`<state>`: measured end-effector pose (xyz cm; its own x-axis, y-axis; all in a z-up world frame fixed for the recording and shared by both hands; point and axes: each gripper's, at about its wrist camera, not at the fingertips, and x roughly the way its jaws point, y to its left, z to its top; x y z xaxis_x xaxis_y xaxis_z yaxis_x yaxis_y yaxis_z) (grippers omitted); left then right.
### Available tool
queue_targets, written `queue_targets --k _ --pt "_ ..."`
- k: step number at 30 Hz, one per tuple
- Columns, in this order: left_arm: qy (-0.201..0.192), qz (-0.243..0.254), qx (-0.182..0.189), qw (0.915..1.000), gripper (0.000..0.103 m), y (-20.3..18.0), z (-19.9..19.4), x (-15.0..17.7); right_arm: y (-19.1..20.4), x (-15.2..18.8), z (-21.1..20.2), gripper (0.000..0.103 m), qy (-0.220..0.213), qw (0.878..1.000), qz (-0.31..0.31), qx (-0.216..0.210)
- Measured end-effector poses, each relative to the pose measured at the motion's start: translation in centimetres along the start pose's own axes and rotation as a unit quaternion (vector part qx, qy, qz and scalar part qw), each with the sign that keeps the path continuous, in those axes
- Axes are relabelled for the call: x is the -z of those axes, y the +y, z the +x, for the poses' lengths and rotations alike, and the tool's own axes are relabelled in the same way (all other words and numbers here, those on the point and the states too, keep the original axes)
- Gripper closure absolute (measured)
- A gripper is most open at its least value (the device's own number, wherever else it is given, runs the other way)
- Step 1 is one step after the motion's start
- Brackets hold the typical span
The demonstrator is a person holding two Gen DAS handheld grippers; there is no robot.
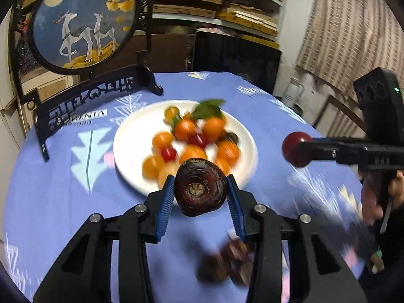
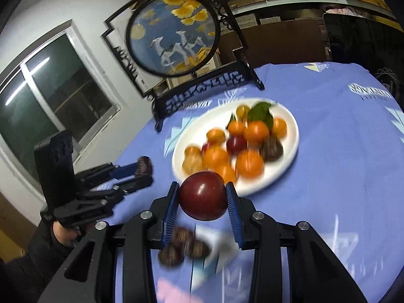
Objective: Organize fruits
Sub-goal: 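Carry both fruits onto the white plate and open both tools, then grasp a water chestnut with the left tool while the right tool grasps another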
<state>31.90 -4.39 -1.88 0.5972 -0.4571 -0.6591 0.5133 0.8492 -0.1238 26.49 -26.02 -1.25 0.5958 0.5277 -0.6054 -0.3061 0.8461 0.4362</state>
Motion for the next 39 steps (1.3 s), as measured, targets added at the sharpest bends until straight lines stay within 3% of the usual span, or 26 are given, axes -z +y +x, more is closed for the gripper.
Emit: queue_targets --k 7,10,13,15,19,28,34,39 --pt "0.020 -0.023 -0.018 0.9994 0.061 2.5 7.0 -4.2 -2.9 -5.2 8.1 0.063 0.021 0.999 0.021 0.037" --pt "0.017 -0.062 -0.017 0.9978 0.033 4.2 7.5 -4.2 -3.3 -5.7 9.1 0.058 0.014 0.999 0.023 0.041" --pt "0.008 -0.077 -0.017 0.9968 0.031 5.0 6.1 -3.5 -3.3 -5.2 7.8 0.057 0.002 0.999 0.024 0.035" --pt "0.012 -0.074 -0.013 0.9971 0.031 4.7 4.5 -2.4 -3.1 -4.5 6.7 0.057 0.001 0.999 0.023 0.036" --pt "0.022 -0.030 -0.018 0.9991 0.016 2.6 1.3 1.0 -1.9 -1.3 3.3 0.048 0.002 0.999 0.011 0.035" --pt "0.071 0.032 -0.013 0.9969 0.015 -2.1 -3.4 10.5 2.5 8.4 2.6 0.047 0.061 0.995 -0.064 0.050" --pt "0.085 0.077 -0.005 0.9934 0.015 -5.8 -4.3 13.7 3.7 9.6 4.4 0.047 0.070 0.990 -0.100 0.072" --pt "0.095 0.080 0.002 0.9922 0.015 -7.5 -3.3 14.2 3.1 9.4 6.6 0.047 0.096 0.991 -0.078 0.060"
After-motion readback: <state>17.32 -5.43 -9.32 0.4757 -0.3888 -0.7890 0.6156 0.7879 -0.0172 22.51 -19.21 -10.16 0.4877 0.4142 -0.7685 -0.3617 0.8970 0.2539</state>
